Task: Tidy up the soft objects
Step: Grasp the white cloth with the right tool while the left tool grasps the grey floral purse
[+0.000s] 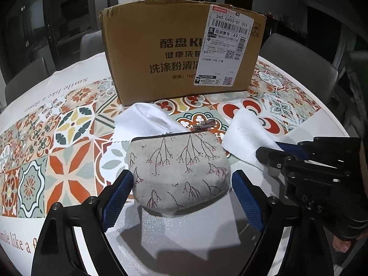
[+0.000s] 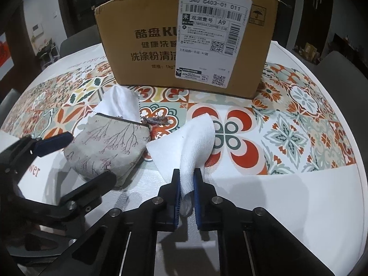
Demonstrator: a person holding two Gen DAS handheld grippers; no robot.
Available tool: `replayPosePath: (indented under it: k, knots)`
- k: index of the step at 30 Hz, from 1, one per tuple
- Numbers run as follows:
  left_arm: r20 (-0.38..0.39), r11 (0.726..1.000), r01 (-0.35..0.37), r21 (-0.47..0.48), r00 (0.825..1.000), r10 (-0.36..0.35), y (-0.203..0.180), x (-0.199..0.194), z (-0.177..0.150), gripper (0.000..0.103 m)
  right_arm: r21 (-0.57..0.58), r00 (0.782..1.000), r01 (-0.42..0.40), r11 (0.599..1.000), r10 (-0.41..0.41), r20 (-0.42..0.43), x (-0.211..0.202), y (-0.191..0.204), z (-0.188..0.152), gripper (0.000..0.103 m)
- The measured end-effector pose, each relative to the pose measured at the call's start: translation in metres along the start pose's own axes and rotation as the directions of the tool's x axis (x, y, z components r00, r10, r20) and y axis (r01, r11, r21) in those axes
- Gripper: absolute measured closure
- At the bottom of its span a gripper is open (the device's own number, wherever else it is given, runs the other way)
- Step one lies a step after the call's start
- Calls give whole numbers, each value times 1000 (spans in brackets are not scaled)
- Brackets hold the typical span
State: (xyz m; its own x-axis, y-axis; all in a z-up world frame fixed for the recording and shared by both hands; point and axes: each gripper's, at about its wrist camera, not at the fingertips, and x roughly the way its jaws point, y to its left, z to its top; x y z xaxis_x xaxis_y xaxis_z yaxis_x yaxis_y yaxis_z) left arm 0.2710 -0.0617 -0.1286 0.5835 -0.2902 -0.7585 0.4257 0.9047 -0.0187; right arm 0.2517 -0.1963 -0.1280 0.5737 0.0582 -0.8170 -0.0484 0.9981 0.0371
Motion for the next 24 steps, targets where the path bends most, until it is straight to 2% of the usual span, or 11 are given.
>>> replayPosePath:
  k: [7, 10, 18, 20, 24]
  knots:
    - [-13, 1000, -25, 11, 1000, 25, -3, 10, 4, 14, 35, 1000, -12, 999, 12, -3, -2, -7, 0, 92]
    - [-14, 1000, -28, 13, 1000, 28, -4, 13, 4, 17, 42, 1000, -14, 999, 14, -6, -1, -8, -1, 92]
    - [4, 999, -45, -4, 999, 45, 0, 11, 1, 46, 31, 1000, -26, 999, 26, 1, -5, 0, -3, 92]
    - [11, 999, -48, -19, 999, 48, 2, 8, 0, 60, 32, 1000, -31, 999, 31, 3, -6, 1, -4, 92]
    - [19, 998, -40, -53, 999, 41, 5, 4, 0, 70, 38, 999, -37, 999, 36, 13, -12, 4, -4, 92]
